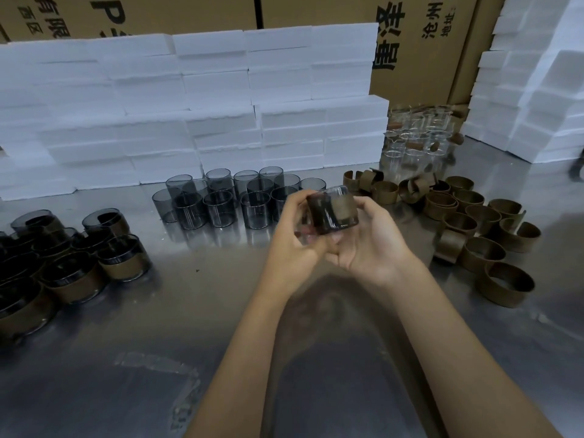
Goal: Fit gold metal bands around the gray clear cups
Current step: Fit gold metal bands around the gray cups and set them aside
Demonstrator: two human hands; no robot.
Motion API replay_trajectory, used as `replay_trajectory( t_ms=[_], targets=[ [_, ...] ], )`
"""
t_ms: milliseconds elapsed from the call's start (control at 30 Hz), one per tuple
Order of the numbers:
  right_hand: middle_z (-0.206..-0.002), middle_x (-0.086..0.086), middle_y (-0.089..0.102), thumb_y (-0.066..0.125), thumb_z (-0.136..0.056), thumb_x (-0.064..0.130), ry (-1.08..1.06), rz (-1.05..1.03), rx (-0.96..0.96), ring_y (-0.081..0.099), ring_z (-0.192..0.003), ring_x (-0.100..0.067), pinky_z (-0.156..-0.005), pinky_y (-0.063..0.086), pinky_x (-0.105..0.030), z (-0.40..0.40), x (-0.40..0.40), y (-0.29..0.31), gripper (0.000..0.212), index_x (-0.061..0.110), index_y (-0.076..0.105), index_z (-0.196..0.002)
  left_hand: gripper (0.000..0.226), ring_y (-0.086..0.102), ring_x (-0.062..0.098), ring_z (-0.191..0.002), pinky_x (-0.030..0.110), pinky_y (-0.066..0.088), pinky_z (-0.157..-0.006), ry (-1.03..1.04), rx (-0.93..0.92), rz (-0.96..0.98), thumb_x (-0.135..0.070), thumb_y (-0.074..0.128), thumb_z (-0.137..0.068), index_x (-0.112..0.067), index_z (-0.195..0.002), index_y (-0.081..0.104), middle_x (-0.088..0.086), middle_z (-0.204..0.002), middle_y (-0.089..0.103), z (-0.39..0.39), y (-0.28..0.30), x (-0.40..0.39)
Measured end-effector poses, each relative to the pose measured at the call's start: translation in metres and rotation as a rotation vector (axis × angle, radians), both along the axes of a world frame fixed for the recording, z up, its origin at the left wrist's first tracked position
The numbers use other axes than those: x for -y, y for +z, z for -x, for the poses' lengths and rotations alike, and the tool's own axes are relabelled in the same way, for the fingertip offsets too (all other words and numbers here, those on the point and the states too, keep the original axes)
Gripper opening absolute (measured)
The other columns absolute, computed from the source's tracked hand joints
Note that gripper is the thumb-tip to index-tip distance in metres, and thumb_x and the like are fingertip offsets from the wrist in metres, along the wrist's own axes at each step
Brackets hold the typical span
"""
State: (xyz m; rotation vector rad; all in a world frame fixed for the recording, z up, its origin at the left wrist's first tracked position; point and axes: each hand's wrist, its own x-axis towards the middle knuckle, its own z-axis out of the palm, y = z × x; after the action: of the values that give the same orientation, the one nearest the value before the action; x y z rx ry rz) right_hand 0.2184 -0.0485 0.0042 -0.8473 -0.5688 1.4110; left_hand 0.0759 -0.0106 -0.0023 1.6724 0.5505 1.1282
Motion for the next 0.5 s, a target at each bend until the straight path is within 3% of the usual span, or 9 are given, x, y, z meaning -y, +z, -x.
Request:
replay_trajectory(
  t_ms=[33, 100, 233, 333, 400, 500],
  targets=[
    [-0.123, -0.029, 0.067, 0.038, -0.101, 0.043, 0.04, 0.004, 0.003, 0.069, -0.107, -0.039, -0.095, 0.054, -0.044, 0.002, 0.0, -0.001, 0.057, 0.003, 0.074, -0.118, 0.067, 0.066, 0.012, -0.116, 0.02, 0.052, -0.089, -0.015, 0.039, 0.041, 0.009, 0.078, -0.081, -0.036, -0.125, 0.053, -0.003, -0.13, 0.066, 0.002, 0.001, -0.002],
    [-0.12, -0.032, 0.066, 0.039, -0.099, 0.042, 0.072, 0.012, -0.018, 0.068, -0.109, -0.038, -0.1, 0.053, -0.046, 0.008, 0.0, 0.0, 0.06, -0.002, 0.065, -0.13, 0.071, 0.065, 0.008, -0.118, 0.02, 0.053, -0.091, -0.027, 0.059, 0.064, 0.007, 0.076, -0.084, -0.04, -0.131, 0.052, 0.0, -0.137, 0.062, 0.006, 0.001, -0.006],
    [-0.107, -0.021, 0.074, 0.047, -0.101, 0.039, -0.047, -0.023, -0.044, 0.074, -0.096, -0.027, -0.091, 0.061, -0.035, 0.018, -0.004, 0.004, 0.049, -0.003, 0.063, -0.123, 0.077, 0.057, 0.007, -0.125, 0.028, 0.048, -0.107, 0.135, -0.012, 0.083, -0.01, 0.082, -0.084, -0.043, -0.142, 0.044, -0.004, -0.137, 0.058, 0.01, -0.001, -0.013],
    [-0.094, -0.012, 0.076, 0.056, -0.102, 0.032, -0.161, -0.067, 0.008, 0.075, -0.09, -0.02, -0.081, 0.061, -0.029, 0.025, -0.007, 0.003, 0.031, 0.004, 0.063, -0.114, 0.064, 0.062, 0.013, -0.11, 0.028, 0.053, -0.096, 0.234, 0.019, 0.118, -0.019, 0.084, -0.082, -0.034, -0.137, 0.054, -0.01, -0.123, 0.065, 0.008, 0.001, -0.014],
    [-0.106, -0.016, 0.072, 0.062, -0.099, 0.024, -0.216, -0.084, 0.071, 0.072, -0.099, -0.023, -0.094, 0.058, -0.032, 0.032, -0.009, 0.002, 0.026, 0.004, 0.061, -0.115, 0.056, 0.066, 0.006, -0.103, 0.021, 0.053, -0.087, 0.243, 0.052, 0.172, -0.026, 0.084, -0.083, -0.029, -0.134, 0.06, -0.011, -0.121, 0.067, 0.008, 0.001, -0.014],
    [-0.115, -0.018, 0.065, 0.069, -0.095, 0.016, -0.276, -0.116, 0.103, 0.066, -0.105, -0.027, -0.109, 0.049, -0.04, 0.039, -0.01, 0.001, 0.023, 0.009, 0.057, -0.113, 0.043, 0.067, 0.002, -0.108, 0.023, 0.053, -0.092, 0.19, 0.149, 0.336, -0.022, 0.079, -0.088, -0.028, -0.127, 0.064, -0.006, -0.123, 0.07, 0.011, 0.001, -0.016]
  ],
)
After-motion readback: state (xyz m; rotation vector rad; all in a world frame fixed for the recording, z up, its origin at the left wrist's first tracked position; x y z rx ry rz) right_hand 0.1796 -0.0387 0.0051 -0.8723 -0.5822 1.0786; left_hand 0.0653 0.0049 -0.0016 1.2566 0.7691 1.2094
